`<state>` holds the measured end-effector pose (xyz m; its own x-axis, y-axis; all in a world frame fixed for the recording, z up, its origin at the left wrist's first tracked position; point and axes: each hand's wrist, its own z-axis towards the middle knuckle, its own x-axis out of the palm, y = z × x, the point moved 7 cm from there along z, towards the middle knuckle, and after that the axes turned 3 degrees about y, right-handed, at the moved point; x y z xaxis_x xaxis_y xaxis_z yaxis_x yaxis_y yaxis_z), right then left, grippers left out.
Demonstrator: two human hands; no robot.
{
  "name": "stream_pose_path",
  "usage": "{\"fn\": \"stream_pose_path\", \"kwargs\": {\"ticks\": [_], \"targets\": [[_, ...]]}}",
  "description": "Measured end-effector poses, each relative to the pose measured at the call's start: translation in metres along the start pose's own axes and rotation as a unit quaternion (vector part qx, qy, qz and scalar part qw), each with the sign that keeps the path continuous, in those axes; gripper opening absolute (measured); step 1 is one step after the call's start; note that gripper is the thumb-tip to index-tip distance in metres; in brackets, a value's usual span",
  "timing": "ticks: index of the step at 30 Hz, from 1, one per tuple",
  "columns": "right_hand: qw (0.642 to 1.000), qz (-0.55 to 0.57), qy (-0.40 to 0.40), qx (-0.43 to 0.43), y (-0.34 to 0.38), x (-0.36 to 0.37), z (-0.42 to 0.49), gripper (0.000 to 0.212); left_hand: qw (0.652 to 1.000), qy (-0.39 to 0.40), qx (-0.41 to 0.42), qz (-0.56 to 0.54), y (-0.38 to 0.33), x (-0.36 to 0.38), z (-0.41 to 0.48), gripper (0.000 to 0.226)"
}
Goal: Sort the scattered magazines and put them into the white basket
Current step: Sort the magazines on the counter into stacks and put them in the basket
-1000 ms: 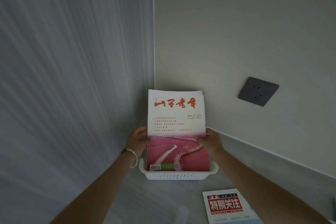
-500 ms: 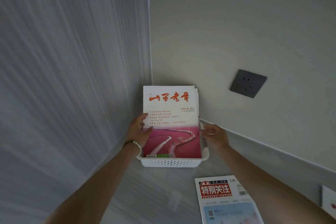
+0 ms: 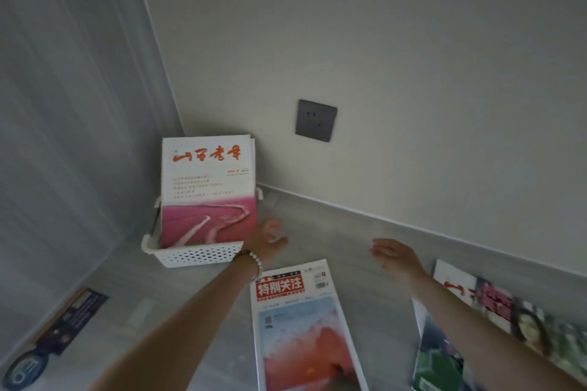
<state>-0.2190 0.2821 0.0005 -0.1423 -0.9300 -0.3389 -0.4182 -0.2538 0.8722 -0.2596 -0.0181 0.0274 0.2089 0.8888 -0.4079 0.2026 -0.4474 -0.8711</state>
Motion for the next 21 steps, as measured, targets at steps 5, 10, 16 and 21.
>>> {"fn": "stream_pose_path", "kwargs": {"ticks": [5, 10, 16, 21], "targets": [[0.997, -0.057, -0.053, 0.013, -0.066, -0.092, -0.026, 0.035, 0.998, 0.065, -0.004, 0.003, -0.014, 0.117, -0.014, 0.04], [0.986, -0.165, -0.026, 0.006, -0.112, -0.144, -0.045, 0.038, 0.991, 0.125, -0.029, 0.03, -0.019, 0.226, -0.029, 0.039], [0.994, -0.101, 0.035, 0.038, -0.158, -0.169, -0.06, 0.044, 0.977, 0.171, -0.047, 0.122, -0.021, 0.312, -0.047, 0.039], [0.971, -0.228, 0.066, -0.037, -0.171, -0.166, -0.065, 0.055, 0.975, 0.149, -0.072, 0.149, -0.01, 0.332, -0.052, 0.033]]}}
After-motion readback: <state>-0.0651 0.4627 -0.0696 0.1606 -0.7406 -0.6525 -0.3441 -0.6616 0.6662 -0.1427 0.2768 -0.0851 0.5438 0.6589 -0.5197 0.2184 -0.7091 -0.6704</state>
